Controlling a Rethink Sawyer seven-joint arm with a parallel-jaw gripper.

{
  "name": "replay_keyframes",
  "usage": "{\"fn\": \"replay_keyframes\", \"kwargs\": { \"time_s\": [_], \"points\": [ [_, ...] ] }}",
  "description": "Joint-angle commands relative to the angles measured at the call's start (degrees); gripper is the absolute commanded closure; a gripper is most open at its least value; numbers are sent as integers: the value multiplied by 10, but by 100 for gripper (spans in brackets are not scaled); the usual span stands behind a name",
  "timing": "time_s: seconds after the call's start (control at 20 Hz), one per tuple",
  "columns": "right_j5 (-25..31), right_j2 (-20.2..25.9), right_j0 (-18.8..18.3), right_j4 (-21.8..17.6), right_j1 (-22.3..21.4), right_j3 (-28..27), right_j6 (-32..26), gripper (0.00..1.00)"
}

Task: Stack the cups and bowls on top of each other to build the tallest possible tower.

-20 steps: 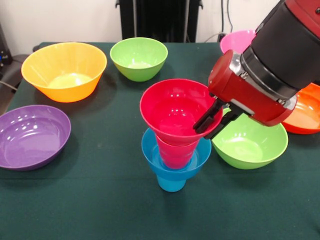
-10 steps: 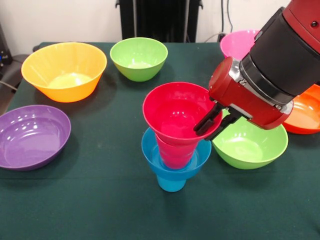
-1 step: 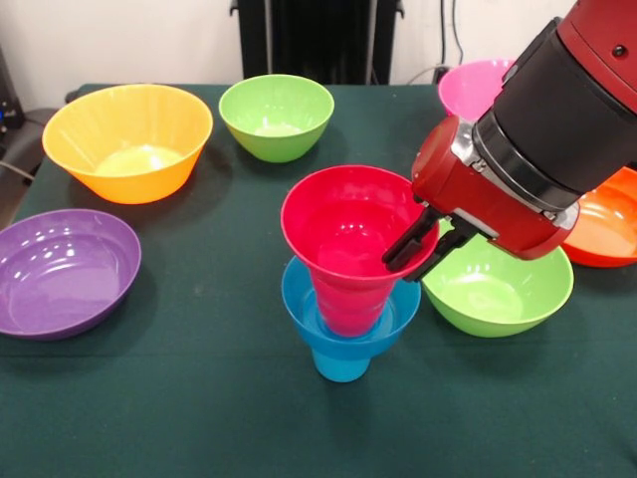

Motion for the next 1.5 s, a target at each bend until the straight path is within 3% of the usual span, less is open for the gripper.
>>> {"fn": "replay_keyframes", "kwargs": {
  "time_s": [0.05,0.95,1.5],
  "points": [
    [-29,60,-8,-35,6,41,77,100],
    [-43,72,-1,-36,0,69,79,100],
    [-21,58,-10,-25,9,44,87,100]
  ]
}}
